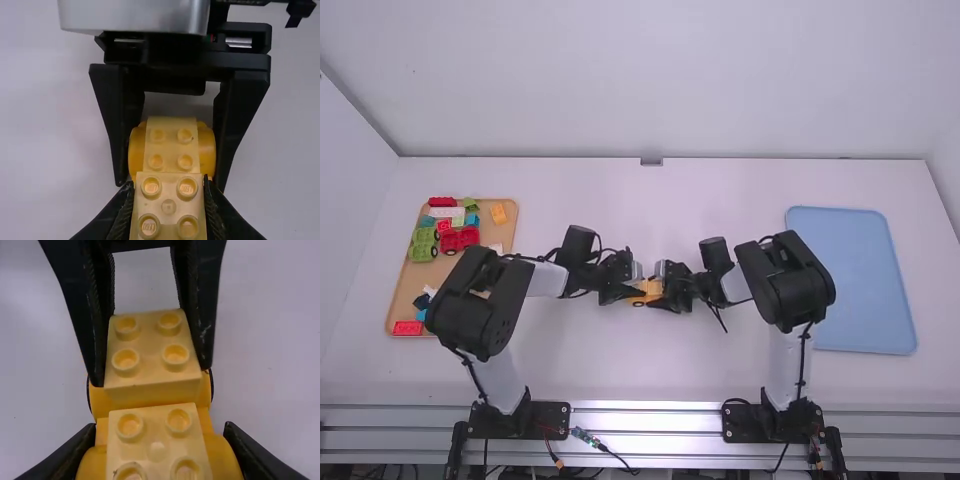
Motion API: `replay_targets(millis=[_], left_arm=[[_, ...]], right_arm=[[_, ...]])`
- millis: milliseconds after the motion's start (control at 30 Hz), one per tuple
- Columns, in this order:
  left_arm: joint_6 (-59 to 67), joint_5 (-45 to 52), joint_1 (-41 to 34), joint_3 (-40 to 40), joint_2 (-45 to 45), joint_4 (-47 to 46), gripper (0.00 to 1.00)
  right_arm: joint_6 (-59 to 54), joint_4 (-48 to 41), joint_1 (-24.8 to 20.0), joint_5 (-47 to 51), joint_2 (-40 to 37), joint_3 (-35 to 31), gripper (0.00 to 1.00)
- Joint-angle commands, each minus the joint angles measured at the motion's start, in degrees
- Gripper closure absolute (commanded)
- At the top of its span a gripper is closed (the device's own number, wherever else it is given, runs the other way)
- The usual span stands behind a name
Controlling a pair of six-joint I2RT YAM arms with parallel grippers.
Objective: Assemble lego blocks to make yellow taxi
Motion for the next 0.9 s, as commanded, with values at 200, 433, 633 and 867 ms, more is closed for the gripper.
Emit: replay_targets(millis=[200, 433, 633, 867], left_arm=[[-0.17, 1.7, -0.7, -3.72, -1.49, 4.98, 0.98], [0.15, 1.77, -0.74, -3.78, -1.42, 4.83, 0.92], [-0.24, 3.91, -0.72, -3.78, -1.51, 7.15, 0.05], [-4.2, 6.23, 1.7, -3.78, -5.53, 7.28, 0.08]], right_arm=[[0.39, -0.31, 0.35, -0.74, 0.72, 0.66, 0.53], [0.39, -0.26, 0.46, -0.83, 0.72, 0.7, 0.53], [0.61, -0.28, 0.37, -0.57, 0.72, 0.68, 0.5], [0.59, -0.33, 0.37, -0.57, 0.72, 0.68, 0.51]])
